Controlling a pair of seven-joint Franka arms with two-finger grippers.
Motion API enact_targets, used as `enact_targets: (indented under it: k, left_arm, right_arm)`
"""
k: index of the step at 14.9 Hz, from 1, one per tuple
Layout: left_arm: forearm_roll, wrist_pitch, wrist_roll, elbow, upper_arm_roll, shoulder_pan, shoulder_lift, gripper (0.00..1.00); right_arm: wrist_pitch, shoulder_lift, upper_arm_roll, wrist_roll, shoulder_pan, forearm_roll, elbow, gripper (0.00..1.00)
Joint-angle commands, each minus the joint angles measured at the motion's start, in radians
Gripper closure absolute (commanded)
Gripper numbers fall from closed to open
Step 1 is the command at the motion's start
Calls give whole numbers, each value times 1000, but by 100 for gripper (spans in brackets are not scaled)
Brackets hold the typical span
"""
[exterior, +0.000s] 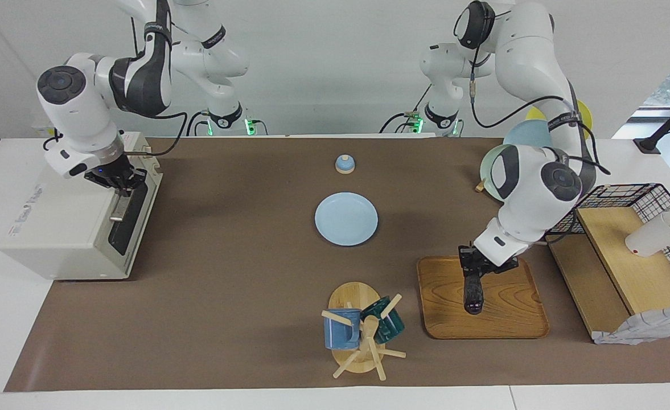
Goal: Put eggplant into oven
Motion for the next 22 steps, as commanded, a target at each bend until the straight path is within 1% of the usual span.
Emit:
enact_targets:
  k: [1,2,4,6,7,8,9,10,12,14,17,19,21,22]
  left_arm:
    - [-31,-103,-41,-105,1,-38,-151,100]
    - [-51,-123,-70,-131,1,-63,-184,100]
    - [-64,-135,-154,-173,2,-151,-220,100]
    - [-65,-97,-266,-237,1,-236,-251,100]
    - [-67,-44,-291,-292,1,-268,-272,100]
    - [-67,37,-320,-370,1,-293,-298,100]
    - [-67,137,-364,-444,1,-340,-320,100]
    - [-67,223,-416,-498,5,-401,-321,100]
    - [-67,326,-452,-562,5,-439,-311,100]
    - [-65,360,-457,-573,5,-449,-288,100]
    - [-65,447,-503,-599,5,-481,-258,100]
    - [-64,492,-504,-621,5,-489,-254,100]
    - [-64,552,-501,-644,5,-488,-252,100]
    - [-64,556,-501,-648,5,-489,-251,100]
  right_arm:
    - [37,-10,11,-13,-15,2,-60,100]
    - [58,-9,11,-13,-9,4,-73,100]
    - [109,-9,11,-13,10,31,-108,100]
    - [174,-4,11,-11,11,77,-152,100]
    - [195,-1,13,-5,11,82,-166,100]
    - [199,14,14,13,13,84,-166,100]
    - [213,25,19,27,14,84,-168,100]
    - [236,37,21,32,22,87,-168,100]
    - [294,55,19,33,51,119,-186,100]
    - [327,69,19,33,51,134,-200,100]
    - [374,108,19,33,51,156,-208,100]
    - [400,140,19,33,51,173,-212,100]
    - [400,143,21,38,56,194,-212,100]
    - [400,143,21,40,57,194,-212,100]
